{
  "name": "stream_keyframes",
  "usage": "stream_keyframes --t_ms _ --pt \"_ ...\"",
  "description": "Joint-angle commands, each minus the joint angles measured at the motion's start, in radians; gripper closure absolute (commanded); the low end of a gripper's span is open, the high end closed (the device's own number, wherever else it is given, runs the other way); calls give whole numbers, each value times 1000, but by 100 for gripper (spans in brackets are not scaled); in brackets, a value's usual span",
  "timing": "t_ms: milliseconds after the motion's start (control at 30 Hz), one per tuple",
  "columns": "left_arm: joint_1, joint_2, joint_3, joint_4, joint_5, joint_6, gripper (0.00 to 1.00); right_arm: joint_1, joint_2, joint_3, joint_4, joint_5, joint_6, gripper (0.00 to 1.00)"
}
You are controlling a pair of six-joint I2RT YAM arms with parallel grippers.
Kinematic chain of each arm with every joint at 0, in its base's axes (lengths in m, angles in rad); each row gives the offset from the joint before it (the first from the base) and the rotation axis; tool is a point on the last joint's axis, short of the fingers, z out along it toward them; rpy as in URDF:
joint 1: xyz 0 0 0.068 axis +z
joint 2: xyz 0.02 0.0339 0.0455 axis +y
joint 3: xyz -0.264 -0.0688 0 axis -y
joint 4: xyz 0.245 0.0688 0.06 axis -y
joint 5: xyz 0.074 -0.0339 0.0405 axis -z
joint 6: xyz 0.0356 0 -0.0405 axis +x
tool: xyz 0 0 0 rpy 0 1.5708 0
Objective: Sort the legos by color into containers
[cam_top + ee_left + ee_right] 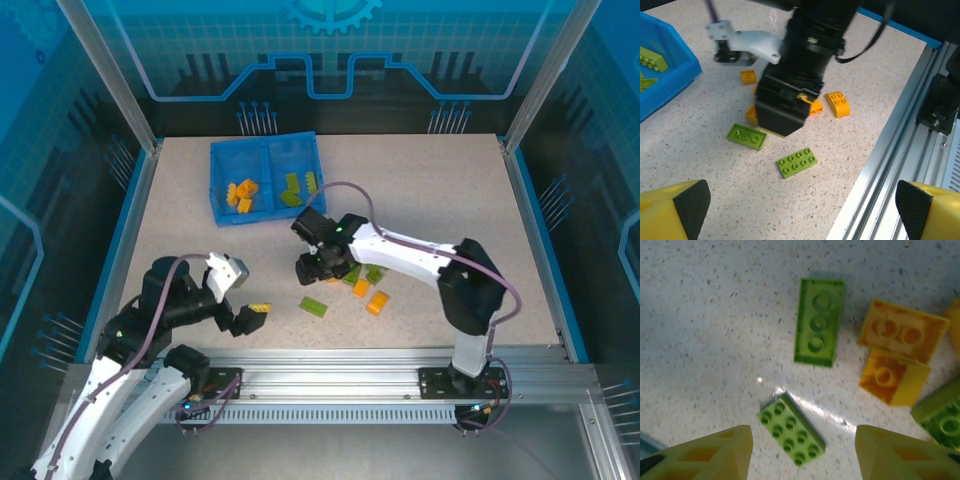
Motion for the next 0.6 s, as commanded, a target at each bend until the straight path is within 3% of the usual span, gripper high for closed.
stream_keyframes --t_ms 0,400,567 --pt "-6 -43 -56 52 39 71 1 16 98 83 3 60 -6 45" --pt "-6 -95 -127 121 46 133 1 23 349 256 -54 178 -12 42" --pt "-6 -123 -140 109 62 172 1 28 398 265 -72 168 5 50"
